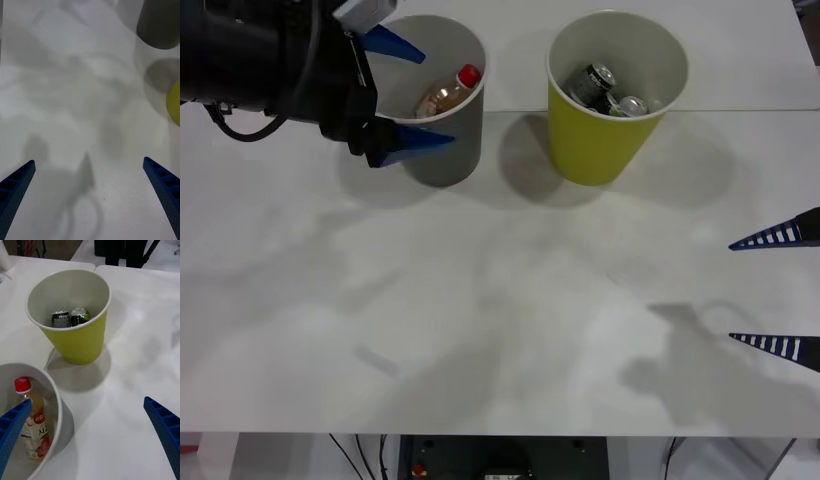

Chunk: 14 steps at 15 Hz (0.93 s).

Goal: Put the can into the green bin and the plastic bottle into the gray bin

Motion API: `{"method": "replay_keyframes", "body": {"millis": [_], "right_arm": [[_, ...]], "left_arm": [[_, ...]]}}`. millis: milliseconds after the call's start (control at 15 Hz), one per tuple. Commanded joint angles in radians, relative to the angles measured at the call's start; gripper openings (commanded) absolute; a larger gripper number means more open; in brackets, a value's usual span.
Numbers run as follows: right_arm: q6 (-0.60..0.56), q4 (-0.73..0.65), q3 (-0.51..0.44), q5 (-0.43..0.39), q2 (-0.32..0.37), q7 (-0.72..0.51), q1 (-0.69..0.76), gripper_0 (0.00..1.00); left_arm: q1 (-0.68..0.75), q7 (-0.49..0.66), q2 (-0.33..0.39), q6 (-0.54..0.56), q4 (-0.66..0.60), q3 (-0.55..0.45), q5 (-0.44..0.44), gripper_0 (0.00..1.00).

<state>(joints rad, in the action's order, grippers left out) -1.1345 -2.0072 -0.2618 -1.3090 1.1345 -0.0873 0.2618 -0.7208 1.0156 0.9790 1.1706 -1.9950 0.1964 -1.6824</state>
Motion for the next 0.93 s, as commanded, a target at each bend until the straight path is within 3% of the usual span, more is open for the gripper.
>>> {"method": "replay_keyframes", "body": {"millis": [67, 467, 933], "right_arm": [[0.000, 0.000, 0.000, 0.000, 0.000, 0.000, 0.000, 1.00], [0.000, 0.000, 0.000, 0.000, 0.000, 0.000, 0.000, 1.00], [0.000, 0.000, 0.000, 0.000, 0.000, 0.000, 0.000, 1.00]], "left_arm": [[0.182, -0.144, 0.017, 0.000, -0.050, -0.117, 0.086, 1.00], [0.481, -0.499, 0.030, 0.003, -0.090, -0.276, 0.228, 1.00], [0.725, -0.816, 0.038, 0.089, -0.093, -0.445, 0.299, 1.00]]}}
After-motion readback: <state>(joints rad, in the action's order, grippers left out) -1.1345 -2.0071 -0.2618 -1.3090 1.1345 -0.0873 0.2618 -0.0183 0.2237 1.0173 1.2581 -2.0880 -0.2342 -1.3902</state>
